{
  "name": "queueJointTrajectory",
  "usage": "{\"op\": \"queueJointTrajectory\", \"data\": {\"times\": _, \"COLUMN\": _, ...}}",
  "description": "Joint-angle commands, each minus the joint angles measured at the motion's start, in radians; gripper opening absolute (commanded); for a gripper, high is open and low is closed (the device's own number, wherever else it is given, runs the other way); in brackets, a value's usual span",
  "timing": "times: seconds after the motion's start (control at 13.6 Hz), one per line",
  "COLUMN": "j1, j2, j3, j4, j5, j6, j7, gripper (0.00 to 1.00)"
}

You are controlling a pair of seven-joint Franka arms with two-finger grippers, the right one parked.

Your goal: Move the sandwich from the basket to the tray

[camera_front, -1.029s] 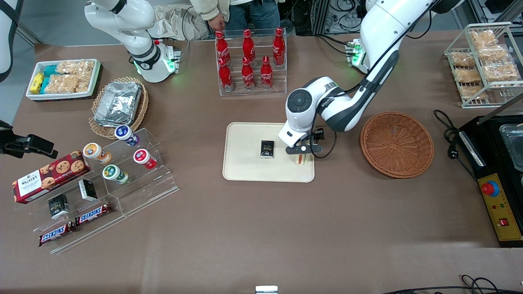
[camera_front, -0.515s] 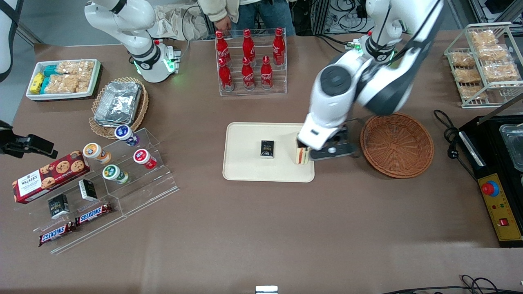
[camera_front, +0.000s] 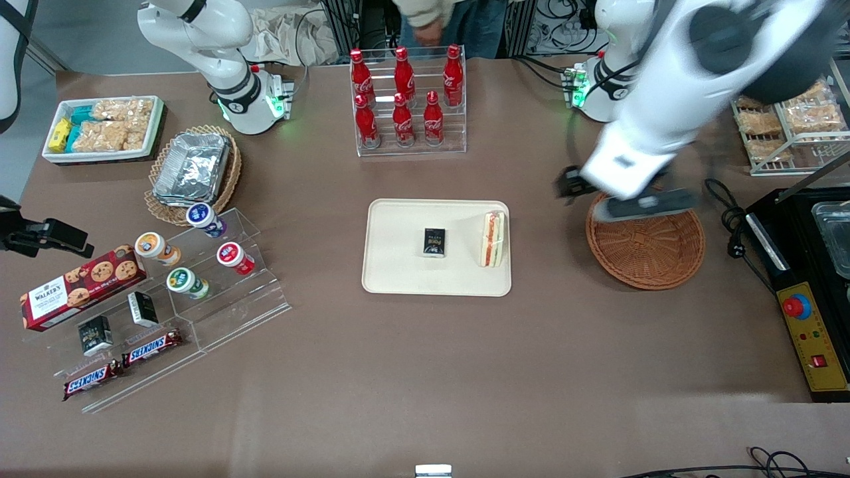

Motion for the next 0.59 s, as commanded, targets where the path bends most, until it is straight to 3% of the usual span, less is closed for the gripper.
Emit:
{"op": "queueJointTrajectory", "data": {"times": 0.0, "j1": -0.097, "j2": -0.062, "j3": 0.236, "j4": 0.037, "j5": -0.061, "j6": -0.126, "j7": 0.167, "gripper": 1.00}}
{"op": "queueJointTrajectory", "data": {"times": 0.51, "j1": -0.106, "j2": -0.117, "j3": 0.319, "j4": 0.007, "j5": -0.043, "j6": -0.165, "j7": 0.243, "gripper": 1.00}}
